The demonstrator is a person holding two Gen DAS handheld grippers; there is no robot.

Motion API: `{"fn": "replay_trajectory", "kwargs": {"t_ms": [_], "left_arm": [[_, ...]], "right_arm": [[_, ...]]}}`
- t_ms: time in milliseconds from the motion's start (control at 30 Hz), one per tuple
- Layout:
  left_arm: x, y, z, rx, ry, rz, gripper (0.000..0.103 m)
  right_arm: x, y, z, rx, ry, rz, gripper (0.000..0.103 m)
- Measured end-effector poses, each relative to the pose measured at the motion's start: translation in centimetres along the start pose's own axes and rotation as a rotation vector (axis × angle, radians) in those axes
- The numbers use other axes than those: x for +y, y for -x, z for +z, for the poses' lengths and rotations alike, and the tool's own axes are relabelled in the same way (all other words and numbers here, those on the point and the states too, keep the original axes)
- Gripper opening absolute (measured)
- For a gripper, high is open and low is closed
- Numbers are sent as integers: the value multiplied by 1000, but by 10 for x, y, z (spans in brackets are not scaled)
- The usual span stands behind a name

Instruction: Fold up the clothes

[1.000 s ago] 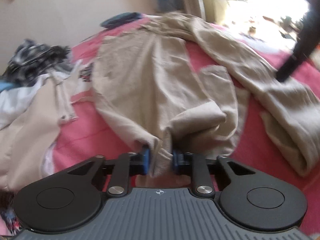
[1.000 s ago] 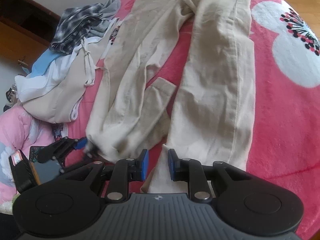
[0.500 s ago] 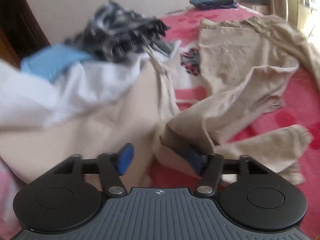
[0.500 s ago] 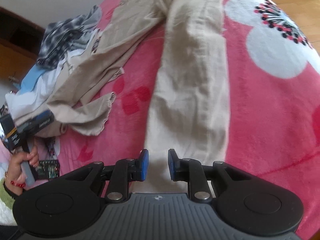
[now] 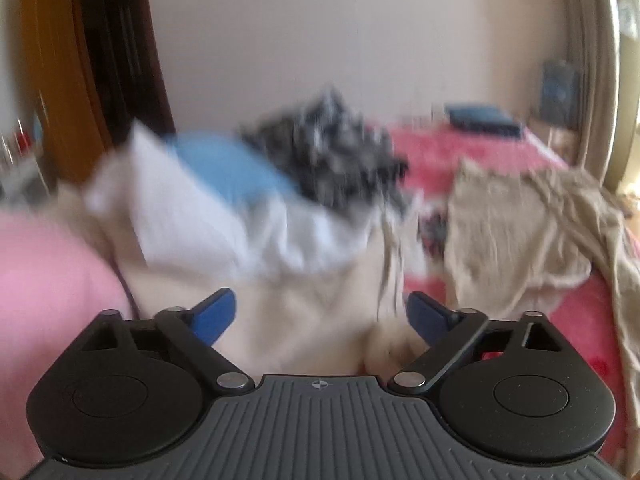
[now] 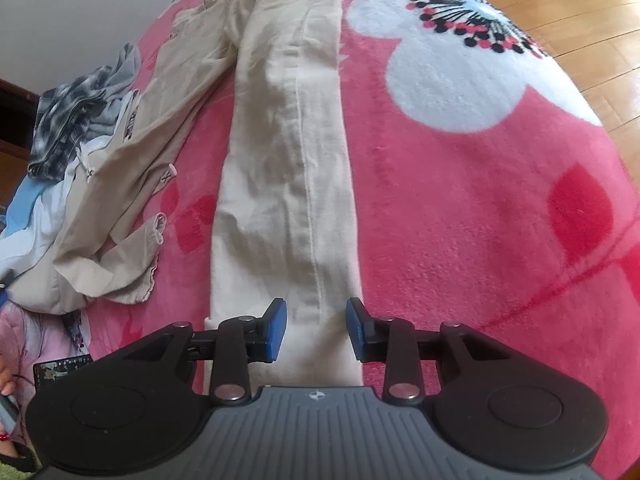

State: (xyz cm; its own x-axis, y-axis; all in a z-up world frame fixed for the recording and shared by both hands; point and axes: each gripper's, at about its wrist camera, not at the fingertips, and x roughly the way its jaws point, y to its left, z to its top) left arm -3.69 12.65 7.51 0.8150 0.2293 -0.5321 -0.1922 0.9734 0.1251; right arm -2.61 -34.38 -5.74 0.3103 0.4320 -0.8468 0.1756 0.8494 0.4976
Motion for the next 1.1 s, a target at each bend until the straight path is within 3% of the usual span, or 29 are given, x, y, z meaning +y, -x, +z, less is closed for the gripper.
{"fn": "replay_trajectory", "kwargs": {"t_ms": [67,167,300,400,500,567,667,733,767,800,833,867,933,1100], "left_arm": [[-10,6,8,-32,-6,-67,96],[-38,4,12,5,-26,-269,97],[-99,-23,-10,226,-69,-562,96],[-146,-42,-53,435,-136,-735,92],[-177,-54,-99,631,-162,-843,82],[-188,-56,-122,723,-157,-899,82],[-194,-53,-140,765,-145,-947,82],[-200,-46,-144,749,-186,-967,81],[-204,-41,-145,738,-211,-976,76],[-207,-37,-146,727,-235,-985,57],[-211,-32,-146,723,-256,-1001,44],[-215,-27,-146,725,-275,-1022,41],[-224,-16,-144,728,-313,-1063,19],[-249,8,-131,789,-286,-1255,15]], "right_arm": [[-3,3,1,-12,-4,-10,37],[-10,5,5,-38,-27,-13,38],[-21,2,13,-69,-84,3,38],[-25,-9,18,-49,-112,36,38],[-23,-18,18,-14,-100,60,37],[-22,-19,14,-1,-82,75,37],[-26,-19,6,37,-80,112,37],[-25,-20,1,52,-41,120,32],[-24,-20,-1,59,-22,124,23],[-23,-20,-3,63,-1,127,10],[-21,-17,-4,57,24,124,3],[-18,-10,-3,49,48,128,3],[-12,3,-2,31,97,135,3],[-13,66,11,-60,179,99,2]]}}
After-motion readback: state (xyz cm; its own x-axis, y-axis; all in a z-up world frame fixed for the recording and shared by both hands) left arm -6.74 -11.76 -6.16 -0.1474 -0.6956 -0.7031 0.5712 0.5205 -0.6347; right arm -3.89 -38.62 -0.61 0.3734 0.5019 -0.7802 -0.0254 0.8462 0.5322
